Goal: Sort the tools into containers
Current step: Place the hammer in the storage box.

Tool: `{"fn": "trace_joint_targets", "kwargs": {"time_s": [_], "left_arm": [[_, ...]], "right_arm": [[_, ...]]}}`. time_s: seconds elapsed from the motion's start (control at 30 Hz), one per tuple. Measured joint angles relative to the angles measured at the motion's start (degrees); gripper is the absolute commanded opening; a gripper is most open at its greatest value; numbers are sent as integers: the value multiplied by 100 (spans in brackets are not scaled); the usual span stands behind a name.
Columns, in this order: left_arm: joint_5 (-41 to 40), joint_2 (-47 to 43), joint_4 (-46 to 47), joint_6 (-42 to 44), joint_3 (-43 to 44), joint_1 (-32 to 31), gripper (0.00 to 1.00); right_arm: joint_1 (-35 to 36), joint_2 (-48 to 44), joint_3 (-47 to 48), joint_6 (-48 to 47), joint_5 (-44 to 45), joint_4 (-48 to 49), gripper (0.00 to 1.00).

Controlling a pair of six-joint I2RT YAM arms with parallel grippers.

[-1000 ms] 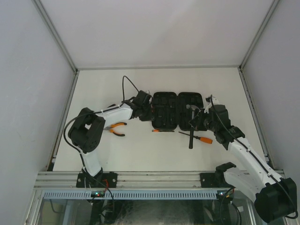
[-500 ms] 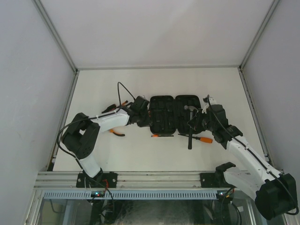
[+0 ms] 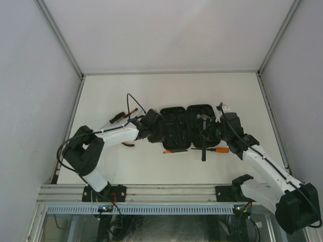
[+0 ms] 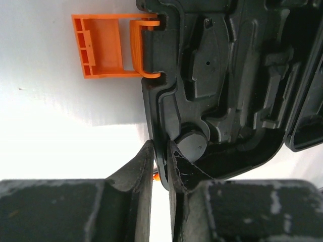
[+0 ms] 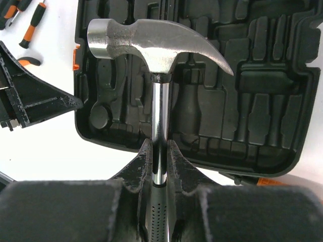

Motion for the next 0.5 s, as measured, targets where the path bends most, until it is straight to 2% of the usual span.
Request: {"fn": "trace_joint_targets", "kwargs": {"time_s": [0.3,0.5], "left_arm": [[72,-42,-120,39,2,-92,43],[-120,-404,-328,214,35,-90,47]], "right_arm": [[118,433,166,-11,24,2,0],[428,802,669,-48,284,-20,0]]}}
